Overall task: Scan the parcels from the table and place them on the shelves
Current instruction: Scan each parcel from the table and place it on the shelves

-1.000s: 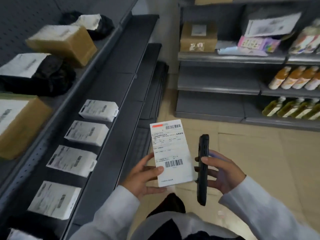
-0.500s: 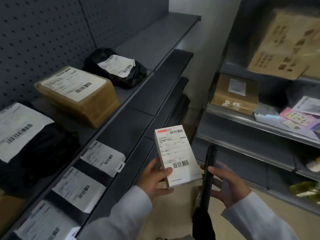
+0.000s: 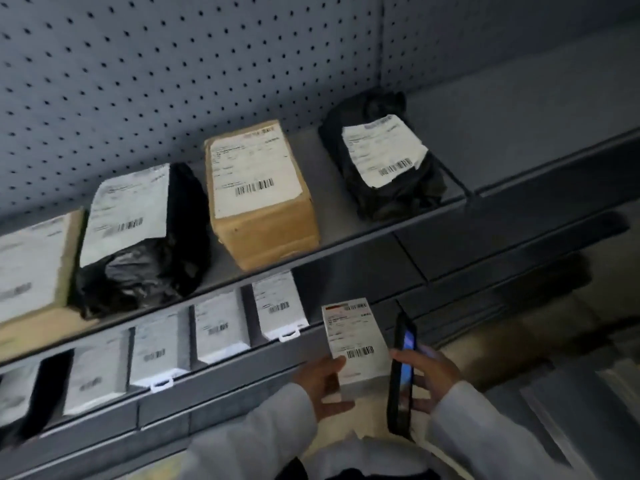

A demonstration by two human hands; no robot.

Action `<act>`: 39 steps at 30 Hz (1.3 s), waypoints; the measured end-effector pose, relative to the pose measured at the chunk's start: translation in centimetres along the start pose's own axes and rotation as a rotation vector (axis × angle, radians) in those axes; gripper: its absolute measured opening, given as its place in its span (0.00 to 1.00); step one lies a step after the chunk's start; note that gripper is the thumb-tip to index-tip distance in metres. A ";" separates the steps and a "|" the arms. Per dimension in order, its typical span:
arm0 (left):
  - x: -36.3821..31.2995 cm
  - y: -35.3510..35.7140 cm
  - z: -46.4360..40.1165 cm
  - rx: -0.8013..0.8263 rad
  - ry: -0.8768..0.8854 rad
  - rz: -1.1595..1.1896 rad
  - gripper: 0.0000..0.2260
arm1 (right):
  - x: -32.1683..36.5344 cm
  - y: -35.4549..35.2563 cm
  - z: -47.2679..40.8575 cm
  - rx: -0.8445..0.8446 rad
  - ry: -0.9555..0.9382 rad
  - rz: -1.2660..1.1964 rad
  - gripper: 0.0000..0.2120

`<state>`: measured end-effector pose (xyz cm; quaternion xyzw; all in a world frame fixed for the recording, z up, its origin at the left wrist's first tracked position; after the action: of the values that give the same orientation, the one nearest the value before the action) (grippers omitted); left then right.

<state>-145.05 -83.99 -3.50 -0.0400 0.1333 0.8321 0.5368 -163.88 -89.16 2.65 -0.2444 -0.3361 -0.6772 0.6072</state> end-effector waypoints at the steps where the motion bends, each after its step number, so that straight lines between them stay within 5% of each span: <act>1: 0.3 0.6 0.3 -0.024 0.009 0.027 0.13 | 0.4 -0.4 -0.7 0.037 0.023 0.036 0.17; 8: -0.6 3.9 0.8 -0.134 0.209 0.147 0.10 | 2.9 -1.9 -3.4 0.190 0.039 0.182 0.04; 23: -2.8 4.0 -1.6 -0.269 0.258 0.268 0.16 | 2.0 -0.5 -7.6 0.244 0.098 0.193 0.05; 29: -6.6 3.2 -3.4 -0.372 0.403 -0.016 0.20 | 2.9 2.8 -10.3 0.213 0.038 0.085 0.05; 32: -8.5 3.3 -3.3 -0.426 0.488 -0.080 0.24 | 3.5 4.1 -11.8 0.216 -0.002 0.087 0.16; 39: -9.7 2.7 -3.9 -0.378 0.504 -0.244 0.36 | 4.1 5.2 -13.8 0.233 -0.026 0.063 0.05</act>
<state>-143.72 -94.62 -4.75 -0.3591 0.0994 0.7356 0.5657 -158.23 -102.45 -2.50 -0.1911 -0.4126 -0.6110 0.6480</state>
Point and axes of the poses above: each hand's wrist, its own z-axis away from the middle knuckle, its own y-axis out of the palm, x = y × z, the point moved 7 cm from there along -z, towards the middle knuckle, and after that the axes turned 13 degrees about -y, right-handed, at the moved point
